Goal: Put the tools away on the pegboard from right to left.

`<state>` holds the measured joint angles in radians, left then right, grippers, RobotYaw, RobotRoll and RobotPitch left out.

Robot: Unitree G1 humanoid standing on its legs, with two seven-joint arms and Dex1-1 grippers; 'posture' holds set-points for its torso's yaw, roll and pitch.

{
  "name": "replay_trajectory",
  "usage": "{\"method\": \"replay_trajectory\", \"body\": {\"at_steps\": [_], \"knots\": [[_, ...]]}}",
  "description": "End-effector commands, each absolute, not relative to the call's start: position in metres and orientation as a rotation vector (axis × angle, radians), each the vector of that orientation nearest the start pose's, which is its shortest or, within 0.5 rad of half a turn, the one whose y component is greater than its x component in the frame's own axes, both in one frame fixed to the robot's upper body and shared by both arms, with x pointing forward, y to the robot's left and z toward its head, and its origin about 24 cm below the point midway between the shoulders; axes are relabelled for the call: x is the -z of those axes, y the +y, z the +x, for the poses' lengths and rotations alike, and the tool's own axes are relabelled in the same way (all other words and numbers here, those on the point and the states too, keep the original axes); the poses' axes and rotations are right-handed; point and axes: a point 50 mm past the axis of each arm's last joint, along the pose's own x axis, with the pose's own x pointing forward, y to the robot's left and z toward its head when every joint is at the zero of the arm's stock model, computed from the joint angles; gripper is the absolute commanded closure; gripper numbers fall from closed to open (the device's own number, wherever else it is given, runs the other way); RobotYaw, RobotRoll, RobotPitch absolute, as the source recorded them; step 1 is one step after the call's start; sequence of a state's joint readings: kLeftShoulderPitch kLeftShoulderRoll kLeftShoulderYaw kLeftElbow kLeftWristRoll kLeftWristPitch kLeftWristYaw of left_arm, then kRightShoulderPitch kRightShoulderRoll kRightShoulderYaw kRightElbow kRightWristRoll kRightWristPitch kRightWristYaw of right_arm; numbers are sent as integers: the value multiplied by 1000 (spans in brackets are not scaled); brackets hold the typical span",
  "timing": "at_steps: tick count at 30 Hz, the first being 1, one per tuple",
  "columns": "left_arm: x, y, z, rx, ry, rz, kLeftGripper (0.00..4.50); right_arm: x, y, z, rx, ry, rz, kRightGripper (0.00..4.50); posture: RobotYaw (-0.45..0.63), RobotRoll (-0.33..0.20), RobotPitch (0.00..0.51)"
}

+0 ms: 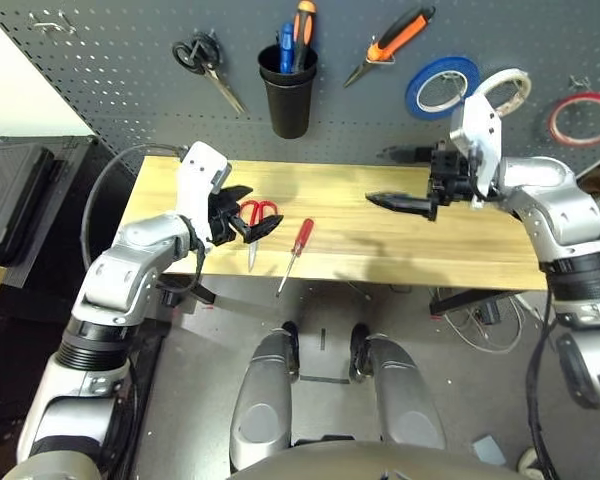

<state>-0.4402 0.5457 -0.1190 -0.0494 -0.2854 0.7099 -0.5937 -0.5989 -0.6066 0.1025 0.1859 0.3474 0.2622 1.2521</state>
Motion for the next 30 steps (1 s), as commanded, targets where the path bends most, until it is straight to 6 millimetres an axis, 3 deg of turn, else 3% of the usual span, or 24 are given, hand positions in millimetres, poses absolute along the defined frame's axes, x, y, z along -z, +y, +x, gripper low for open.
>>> {"method": "replay_trajectory", "body": {"at_steps": [1,16,24,30], "knots": [[-101,166,311,669,429,248,0,-150,-183,309,-1312,125,-377,30,49,0,280],[-63,125,314,675,597,212,0,-114,-198,294,-1343,216,-464,30,53,0,331],[-41,104,318,576,673,219,0,-115,-192,295,-1351,204,-467,30,37,0,352],[-35,106,323,503,686,207,0,-114,-193,289,-1361,209,-461,30,25,0,375]]}}
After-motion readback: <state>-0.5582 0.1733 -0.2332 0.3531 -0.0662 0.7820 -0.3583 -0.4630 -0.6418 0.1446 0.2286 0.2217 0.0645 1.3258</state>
